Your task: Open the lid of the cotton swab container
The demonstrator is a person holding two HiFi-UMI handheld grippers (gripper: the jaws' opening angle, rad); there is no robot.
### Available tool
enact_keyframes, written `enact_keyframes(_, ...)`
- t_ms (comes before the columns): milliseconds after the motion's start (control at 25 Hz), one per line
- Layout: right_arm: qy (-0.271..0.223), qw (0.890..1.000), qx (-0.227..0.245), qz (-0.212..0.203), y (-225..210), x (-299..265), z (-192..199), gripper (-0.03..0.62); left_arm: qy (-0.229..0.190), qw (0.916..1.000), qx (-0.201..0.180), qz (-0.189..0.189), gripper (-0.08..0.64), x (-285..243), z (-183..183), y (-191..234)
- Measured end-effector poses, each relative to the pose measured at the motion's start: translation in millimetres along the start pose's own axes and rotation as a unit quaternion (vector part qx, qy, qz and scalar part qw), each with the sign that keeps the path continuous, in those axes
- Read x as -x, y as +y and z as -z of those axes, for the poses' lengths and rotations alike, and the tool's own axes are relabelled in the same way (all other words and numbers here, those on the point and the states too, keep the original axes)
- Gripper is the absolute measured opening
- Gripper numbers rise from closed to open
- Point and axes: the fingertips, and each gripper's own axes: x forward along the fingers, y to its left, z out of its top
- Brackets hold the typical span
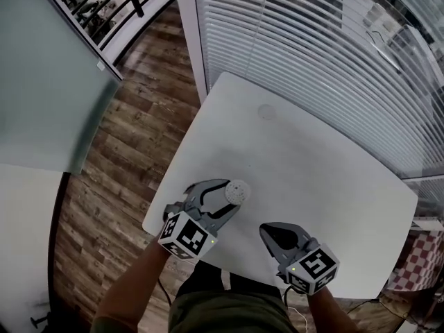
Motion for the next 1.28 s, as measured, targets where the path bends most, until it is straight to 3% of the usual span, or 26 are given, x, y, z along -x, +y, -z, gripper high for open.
enact_keyframes(680,-0.056,0.996,0.067,0.012,47,23,-68,0.005,-0.004,0.9991,0.022,-0.036,0.232,86,-51,-12)
enact_keyframes(1000,-0.077,0.989,0.124,-0.017,79,38,-112,0.005,-0.006,0.9986,0.02,-0.048,0.231,110,-66,-17)
enact_keyframes(1280,-0.055,0.981,0.178,-0.052,109,37,-130,0.005,-0.013,0.9979,0.019,-0.06,0.23,126,-73,-17)
